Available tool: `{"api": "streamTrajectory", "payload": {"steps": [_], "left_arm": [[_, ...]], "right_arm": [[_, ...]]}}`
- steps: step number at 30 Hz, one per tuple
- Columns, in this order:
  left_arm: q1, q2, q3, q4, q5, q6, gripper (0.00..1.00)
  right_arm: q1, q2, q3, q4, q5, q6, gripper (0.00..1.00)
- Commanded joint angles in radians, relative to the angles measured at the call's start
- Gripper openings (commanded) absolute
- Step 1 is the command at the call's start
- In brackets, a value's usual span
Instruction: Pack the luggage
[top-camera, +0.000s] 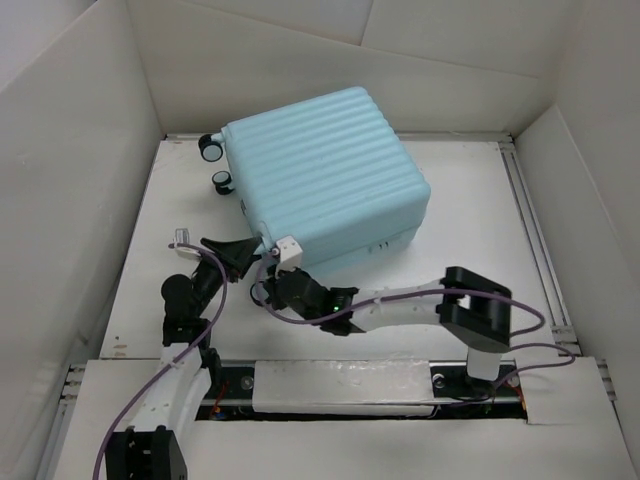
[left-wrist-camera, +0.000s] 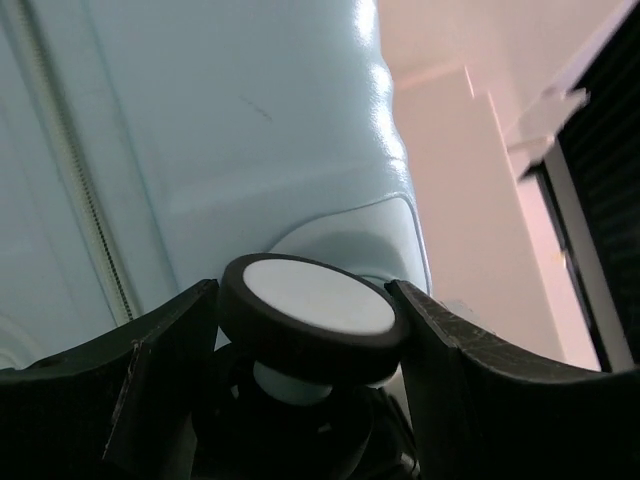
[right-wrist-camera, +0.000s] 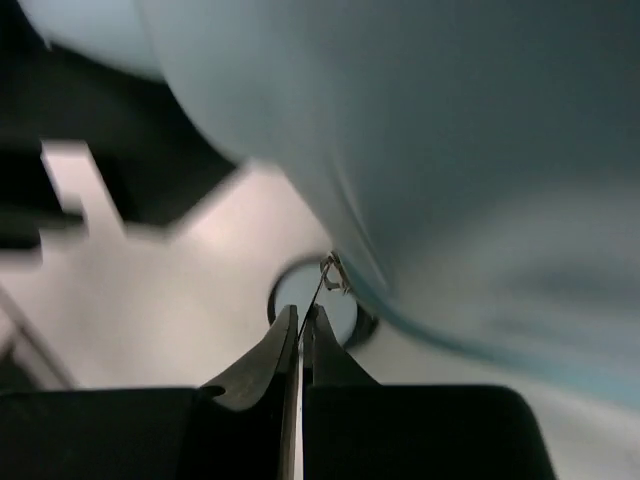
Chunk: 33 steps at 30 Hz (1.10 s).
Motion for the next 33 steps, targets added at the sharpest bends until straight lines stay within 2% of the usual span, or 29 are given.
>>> {"api": "streamTrajectory", "payload": {"steps": [1,4,5,9,10,11,12,13,15,17,20,21,22,23,25,27,29,31,33], "left_arm": [[-0.054,-0.037,0.067,0.081,0.257,-0.042,0.00],[-0.054,-0.061,0.058,0.081,0.266,-0.053,0.00],[-0.054,-0.071,0.058,0.081,0.266,-0.053,0.00],[-0.054,-0.059,0.047,0.081,0.266,-0.036,0.00],[-0.054,-0.042,0.047,0.081,0.266,-0.025,0.00],[-0.054,-0.026,0.047,0.081,0.266,-0.001,0.00],[-0.054,-0.014,0.047,0.081,0.266,0.013,0.10],[-0.054,0.009,0.061,0.081,0.266,0.028,0.20],[-0.054,0.018,0.113,-0.035,0.255,0.109,0.48],[-0.054,0.040,0.139,-0.066,0.245,0.145,0.76],[-0.054,0.049,0.199,-0.184,0.235,0.243,1.00],[-0.054,0.060,0.272,-0.270,0.219,0.308,1.00],[-0.054,0.060,0.323,-0.488,0.121,0.391,1.00],[-0.054,0.060,0.374,-0.601,0.028,0.538,1.00],[-0.054,0.037,0.432,-0.736,-0.263,0.556,1.00],[-0.014,-0.003,0.419,-0.737,-0.353,0.523,1.00],[-0.005,-0.003,0.397,-0.667,-0.419,0.444,1.00],[-0.005,0.056,0.397,-0.617,-0.433,0.394,1.00],[-0.005,0.141,0.472,-0.567,-0.433,0.355,1.00]], "right_arm": [[0.029,0.205,0.188,0.276,-0.258,0.105,0.00],[0.029,0.204,0.115,0.461,-0.193,0.165,0.00],[0.029,0.180,0.032,0.493,-0.145,0.175,0.00],[0.018,-0.044,-0.213,0.526,-0.037,0.175,0.00],[0.018,-0.143,-0.247,0.471,-0.037,0.175,0.23],[0.003,-0.193,-0.270,0.416,-0.037,0.175,0.40],[0.003,-0.242,-0.287,0.349,-0.013,0.175,0.53],[0.003,-0.332,-0.298,0.198,0.001,0.164,0.64],[0.003,-0.417,-0.307,0.062,0.038,0.152,0.68],[-0.009,-0.533,-0.344,-0.068,0.096,0.152,0.71],[-0.080,-0.671,-0.398,-0.165,0.096,0.132,0.73],[-0.103,-0.701,-0.409,-0.179,0.080,0.123,0.74],[-0.144,-0.725,-0.421,-0.180,0.057,0.109,0.74],[-0.160,-0.745,-0.430,-0.192,0.017,0.100,0.74],[-0.160,-0.791,-0.455,-0.203,0.008,0.089,0.74],[-0.160,-0.801,-0.467,-0.203,-0.032,0.075,0.74],[-0.160,-0.813,-0.479,-0.203,-0.054,0.075,0.71],[-0.160,-0.813,-0.488,-0.203,-0.089,0.063,0.63],[-0.145,-0.813,-0.501,-0.203,-0.100,0.054,0.61]]}}
